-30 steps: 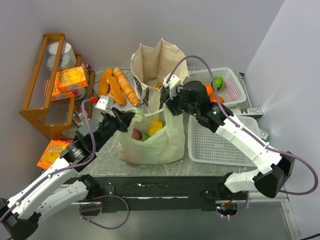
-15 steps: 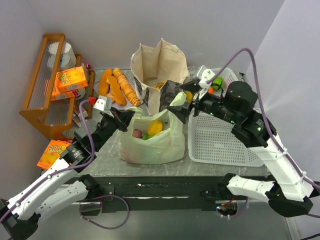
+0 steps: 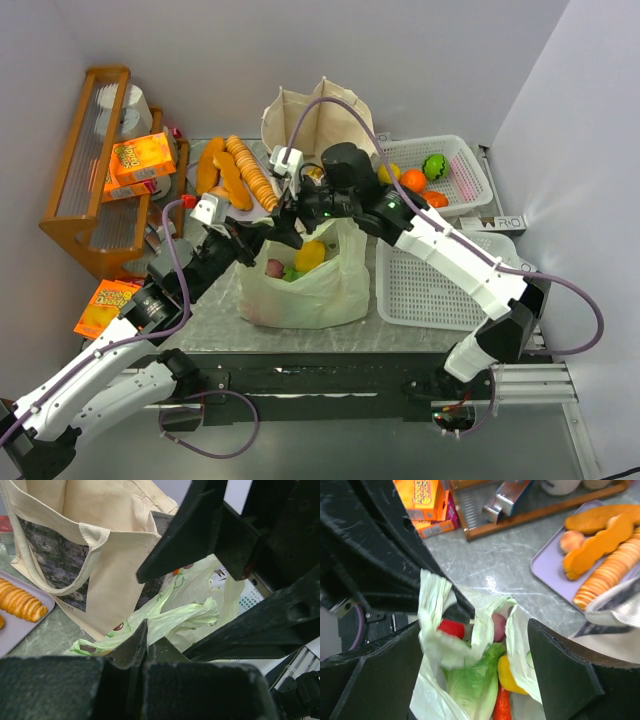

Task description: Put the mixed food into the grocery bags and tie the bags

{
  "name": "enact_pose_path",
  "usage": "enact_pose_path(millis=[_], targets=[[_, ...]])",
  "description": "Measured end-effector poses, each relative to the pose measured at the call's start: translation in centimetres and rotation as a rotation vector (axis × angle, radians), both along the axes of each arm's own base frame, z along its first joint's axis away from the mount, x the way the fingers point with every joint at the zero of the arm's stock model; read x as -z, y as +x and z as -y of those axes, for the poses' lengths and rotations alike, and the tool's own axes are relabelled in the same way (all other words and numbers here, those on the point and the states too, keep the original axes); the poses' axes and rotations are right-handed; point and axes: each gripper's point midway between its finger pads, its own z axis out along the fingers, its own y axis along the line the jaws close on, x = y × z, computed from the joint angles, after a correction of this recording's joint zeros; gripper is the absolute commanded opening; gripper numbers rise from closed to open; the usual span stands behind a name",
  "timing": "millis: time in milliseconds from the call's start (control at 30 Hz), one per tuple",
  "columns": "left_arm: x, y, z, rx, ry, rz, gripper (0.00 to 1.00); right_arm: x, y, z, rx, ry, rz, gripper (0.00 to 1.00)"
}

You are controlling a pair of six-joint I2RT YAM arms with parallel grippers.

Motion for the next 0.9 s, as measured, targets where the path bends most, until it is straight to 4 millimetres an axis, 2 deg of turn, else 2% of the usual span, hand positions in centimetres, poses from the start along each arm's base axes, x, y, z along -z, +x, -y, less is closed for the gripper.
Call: enact_pose_path(millis=[67, 100, 133, 167, 200, 233, 267, 300, 367, 433, 633, 767, 900], targets=[[0.0, 0.0, 0.0, 0.001, 0.002, 0.001, 0.01, 0.2, 0.1, -0.5, -0.011, -0.013, -0.001, 0.68], [0.0, 0.0, 0.0, 0.002, 0.004, 0.003, 0.01, 0.0, 0.1, -0.5, -0.015, -0.011, 0.006, 0.53], [0.0, 0.0, 0.0, 0.003, 0.005, 0.005, 0.01, -0.3, 0.0, -0.5, -0.017, -0.007, 0.011, 0.46], [0.0, -0.1, 0.0, 0.003, 0.007, 0.007, 0.01, -0.8, 0.0, -0.5, -0.020, 0.001, 0.025, 0.35], [0.0, -0.1, -0.1, 0.003, 0.010, 0.009, 0.04, -1.3, 0.0, -0.5, -0.020, 0.009, 0.034, 0.11], [-0.1, -0.1, -0.1, 0.001, 0.014, 0.014, 0.11, -1.6, 0.0, -0.4, -0.020, 0.013, 0.043, 0.09], [-0.1, 0.0, -0.2, -0.002, 0.019, 0.018, 0.37, -1.8, 0.0, -0.3, -0.017, 0.016, 0.050, 0.09], [0.0, 0.0, -0.3, -0.006, 0.024, 0.021, 0.56, -1.9, 0.0, -0.2, -0.014, 0.017, 0.051, 0.10], [0.2, 0.1, -0.4, -0.014, 0.045, 0.025, 0.84, -2.1, 0.2, -0.1, -0.003, 0.017, 0.058, 0.10], [0.3, 0.0, -0.5, -0.011, 0.065, 0.038, 0.95, -2.5, 0.3, 0.0, 0.007, 0.016, 0.066, 0.10], [-0.1, -0.9, -0.4, 0.041, 0.114, 0.106, 0.96, -5.2, 0.4, 0.3, 0.017, 0.053, 0.111, 0.09], [0.4, 0.0, -0.3, 0.022, 0.154, 0.146, 0.96, -5.5, 0.1, 0.3, 0.003, 0.060, 0.110, 0.08], [0.7, 1.5, 1.0, 0.025, 0.183, 0.190, 0.96, -5.3, -0.3, 0.2, -0.019, 0.058, 0.095, 0.07]])
